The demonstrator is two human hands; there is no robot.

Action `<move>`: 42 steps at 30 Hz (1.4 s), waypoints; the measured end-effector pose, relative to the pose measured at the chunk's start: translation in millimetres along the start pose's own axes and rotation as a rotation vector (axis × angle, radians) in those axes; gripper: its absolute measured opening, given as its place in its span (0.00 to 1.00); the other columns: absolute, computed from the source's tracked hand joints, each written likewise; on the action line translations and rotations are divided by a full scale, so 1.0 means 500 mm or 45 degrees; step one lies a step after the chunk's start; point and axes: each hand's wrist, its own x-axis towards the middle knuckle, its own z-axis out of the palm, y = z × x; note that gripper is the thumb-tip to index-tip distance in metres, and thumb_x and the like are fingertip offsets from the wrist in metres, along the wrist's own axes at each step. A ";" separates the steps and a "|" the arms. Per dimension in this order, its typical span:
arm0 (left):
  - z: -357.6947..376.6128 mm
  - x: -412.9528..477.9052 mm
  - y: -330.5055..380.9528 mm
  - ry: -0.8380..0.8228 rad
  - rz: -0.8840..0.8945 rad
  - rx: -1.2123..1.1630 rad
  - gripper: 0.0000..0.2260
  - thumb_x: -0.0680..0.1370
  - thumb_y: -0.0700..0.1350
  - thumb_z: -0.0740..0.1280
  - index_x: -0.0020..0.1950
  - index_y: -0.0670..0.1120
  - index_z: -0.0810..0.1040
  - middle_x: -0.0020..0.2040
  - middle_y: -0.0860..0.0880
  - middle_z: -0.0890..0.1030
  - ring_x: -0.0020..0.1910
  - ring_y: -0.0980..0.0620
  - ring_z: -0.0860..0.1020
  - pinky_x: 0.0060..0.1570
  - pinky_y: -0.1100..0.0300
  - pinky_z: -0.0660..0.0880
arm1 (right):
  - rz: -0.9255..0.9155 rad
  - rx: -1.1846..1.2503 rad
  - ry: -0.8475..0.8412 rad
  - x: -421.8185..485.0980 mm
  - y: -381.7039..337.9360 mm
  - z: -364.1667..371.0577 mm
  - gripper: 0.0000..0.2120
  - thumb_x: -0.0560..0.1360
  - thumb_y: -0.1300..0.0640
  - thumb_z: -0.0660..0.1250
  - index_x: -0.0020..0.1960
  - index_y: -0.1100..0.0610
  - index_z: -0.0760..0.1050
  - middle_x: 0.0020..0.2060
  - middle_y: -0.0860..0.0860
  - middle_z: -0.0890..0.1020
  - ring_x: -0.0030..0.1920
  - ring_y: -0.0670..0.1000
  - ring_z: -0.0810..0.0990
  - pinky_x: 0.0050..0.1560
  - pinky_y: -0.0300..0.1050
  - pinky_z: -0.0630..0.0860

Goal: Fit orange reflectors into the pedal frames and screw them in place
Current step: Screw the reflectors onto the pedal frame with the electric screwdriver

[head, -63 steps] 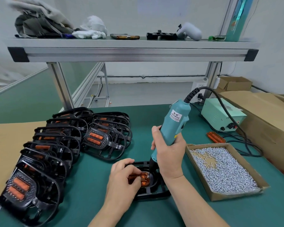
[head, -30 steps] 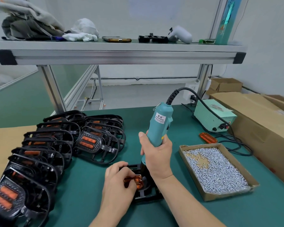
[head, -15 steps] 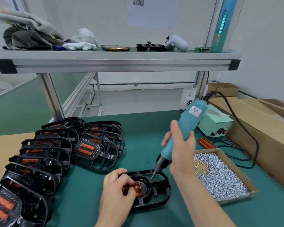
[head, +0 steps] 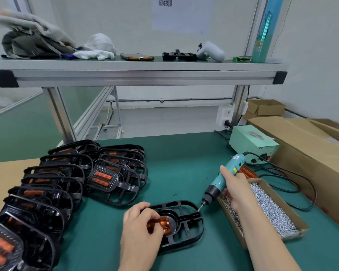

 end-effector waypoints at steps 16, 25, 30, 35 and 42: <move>0.004 -0.001 0.003 0.021 -0.051 -0.009 0.16 0.68 0.36 0.72 0.37 0.59 0.79 0.57 0.66 0.74 0.61 0.61 0.65 0.48 0.68 0.63 | -0.169 -0.774 0.091 -0.005 0.006 -0.019 0.30 0.84 0.42 0.53 0.74 0.64 0.59 0.61 0.64 0.77 0.57 0.63 0.78 0.57 0.55 0.75; 0.007 0.002 -0.003 0.056 -0.092 -0.030 0.16 0.74 0.34 0.69 0.41 0.58 0.78 0.59 0.64 0.73 0.62 0.61 0.65 0.56 0.66 0.62 | -0.342 -1.145 0.210 -0.025 -0.005 -0.062 0.10 0.82 0.52 0.57 0.58 0.57 0.72 0.51 0.59 0.81 0.50 0.61 0.77 0.49 0.52 0.73; 0.004 0.002 0.000 0.083 -0.130 -0.060 0.16 0.74 0.34 0.69 0.43 0.58 0.78 0.60 0.61 0.74 0.61 0.63 0.64 0.57 0.66 0.61 | -0.291 -1.563 0.020 -0.029 -0.003 -0.087 0.04 0.79 0.53 0.65 0.49 0.53 0.75 0.49 0.52 0.81 0.47 0.55 0.78 0.47 0.46 0.74; 0.001 0.000 0.004 0.074 -0.122 -0.075 0.14 0.74 0.37 0.71 0.43 0.58 0.79 0.59 0.63 0.73 0.63 0.62 0.65 0.58 0.65 0.61 | -0.299 -1.618 -0.075 -0.037 -0.003 -0.081 0.09 0.77 0.59 0.67 0.41 0.47 0.73 0.44 0.48 0.78 0.46 0.51 0.75 0.46 0.42 0.71; -0.001 0.000 0.007 0.081 -0.106 -0.075 0.11 0.73 0.39 0.73 0.43 0.57 0.81 0.57 0.66 0.72 0.61 0.63 0.65 0.50 0.75 0.61 | -0.279 -1.652 -0.088 -0.048 -0.001 -0.079 0.09 0.77 0.58 0.63 0.40 0.49 0.70 0.44 0.49 0.79 0.46 0.52 0.76 0.45 0.44 0.72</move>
